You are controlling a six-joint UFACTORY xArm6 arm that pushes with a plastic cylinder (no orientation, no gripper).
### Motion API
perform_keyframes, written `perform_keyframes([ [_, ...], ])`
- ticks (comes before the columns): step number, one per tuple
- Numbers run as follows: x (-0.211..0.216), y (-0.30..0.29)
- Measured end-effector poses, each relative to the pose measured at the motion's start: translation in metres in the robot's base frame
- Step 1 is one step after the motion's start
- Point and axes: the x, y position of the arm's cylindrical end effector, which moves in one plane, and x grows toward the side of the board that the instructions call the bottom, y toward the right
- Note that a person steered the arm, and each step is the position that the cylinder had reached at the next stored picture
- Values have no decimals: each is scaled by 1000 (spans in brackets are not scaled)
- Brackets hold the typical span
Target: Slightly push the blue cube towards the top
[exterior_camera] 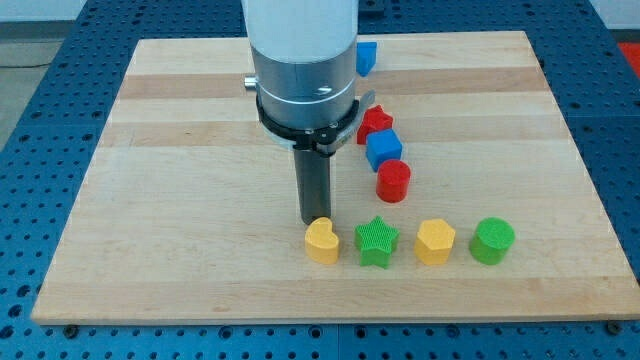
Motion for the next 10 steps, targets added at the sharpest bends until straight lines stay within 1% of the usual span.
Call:
perform_keyframes([
  [4, 8, 1],
  [6, -13, 2],
  [7, -24, 29],
  [9, -28, 95],
  [10, -28, 112],
])
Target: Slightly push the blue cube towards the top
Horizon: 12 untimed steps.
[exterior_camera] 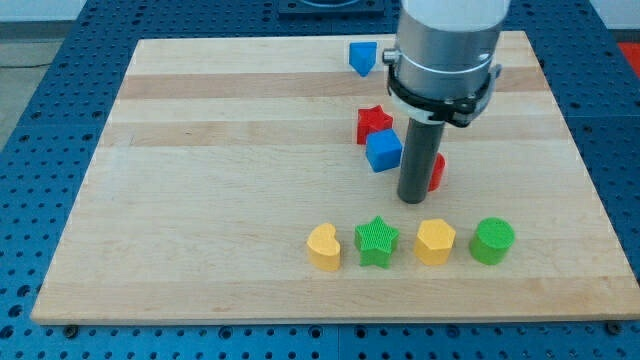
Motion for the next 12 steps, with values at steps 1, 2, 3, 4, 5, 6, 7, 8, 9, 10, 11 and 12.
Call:
perform_keyframes([
  [1, -8, 7],
  [2, -22, 21],
  [3, -33, 30],
  [4, -34, 28],
  [5, -31, 14],
  [6, -31, -17],
  [7, -31, -35],
  [8, -31, -36],
  [9, -30, -36],
  [10, -25, -39],
  [11, -25, -42],
  [12, -25, -75],
])
